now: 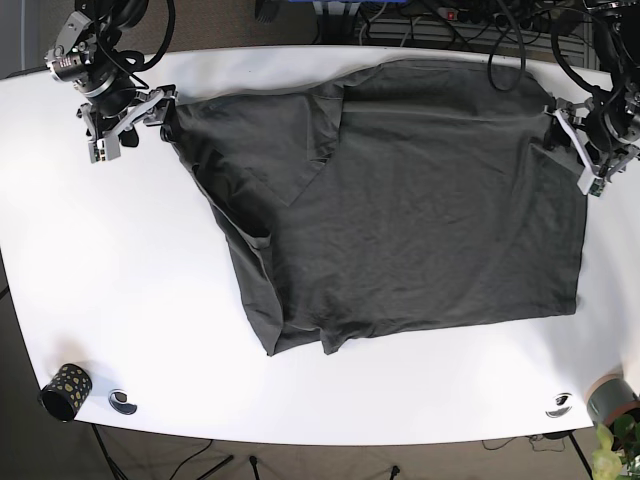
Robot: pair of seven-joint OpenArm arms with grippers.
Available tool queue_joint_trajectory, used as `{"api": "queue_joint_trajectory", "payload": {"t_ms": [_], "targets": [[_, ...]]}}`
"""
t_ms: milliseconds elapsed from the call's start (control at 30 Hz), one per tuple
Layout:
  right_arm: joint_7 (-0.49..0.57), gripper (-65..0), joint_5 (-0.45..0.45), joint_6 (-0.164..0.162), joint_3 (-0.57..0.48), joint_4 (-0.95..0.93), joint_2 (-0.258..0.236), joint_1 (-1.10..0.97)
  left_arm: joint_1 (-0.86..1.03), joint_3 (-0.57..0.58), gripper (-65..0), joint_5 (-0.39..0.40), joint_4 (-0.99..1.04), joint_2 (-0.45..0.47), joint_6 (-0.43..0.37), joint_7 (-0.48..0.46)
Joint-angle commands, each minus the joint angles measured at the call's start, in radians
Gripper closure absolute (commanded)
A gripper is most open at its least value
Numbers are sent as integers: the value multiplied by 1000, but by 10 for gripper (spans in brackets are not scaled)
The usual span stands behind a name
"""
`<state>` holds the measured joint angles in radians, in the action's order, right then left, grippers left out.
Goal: Fold the T-shirt properly
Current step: 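Lay the shirt flat and open both grippers, withdrawing the right gripper, then lower the right gripper and pinch the grey shirt's hem corner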
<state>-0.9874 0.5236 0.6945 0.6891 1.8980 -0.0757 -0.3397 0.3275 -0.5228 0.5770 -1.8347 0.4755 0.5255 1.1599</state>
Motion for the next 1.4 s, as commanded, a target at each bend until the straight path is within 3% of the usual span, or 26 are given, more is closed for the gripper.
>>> {"api": "queue_joint_trajectory", "payload": {"t_ms": [0,167,367,567,833,1067,1100,1233,1367], "targets": [[20,-488,14,4,-35,22,-22,21,-11,-36,-368,15,-30,22,15,-10],[20,-488,14,4,-167,-36,-80,107,-15,-106,-368,67,-69,22,74,-10],[19,-488,13,4,-239,-165,-82,256,-63,-139,-368,74,-66,22,75,-10],[25,-488,13,4,-392,-328,-141,396,-63,-136,-367,74,-64,22,75,-10],[26,-488,13,4,-435,-470,-146,534,-54,-138,-367,73,-61,-11,75,-10],[89,-488,11,3,-576,-552,-154,606,-43,-133,-367,71,-59,-19,75,-10],[89,-488,7,-9,-595,-565,-154,623,-43,-133,-367,71,-59,-21,75,-10],[98,-488,-86,-54,-638,-590,-143,655,-44,-133,-367,71,-58,-21,74,-10],[167,-488,-205,-63,-659,-622,-106,670,-46,-135,-367,71,-58,-21,72,-13]]}}
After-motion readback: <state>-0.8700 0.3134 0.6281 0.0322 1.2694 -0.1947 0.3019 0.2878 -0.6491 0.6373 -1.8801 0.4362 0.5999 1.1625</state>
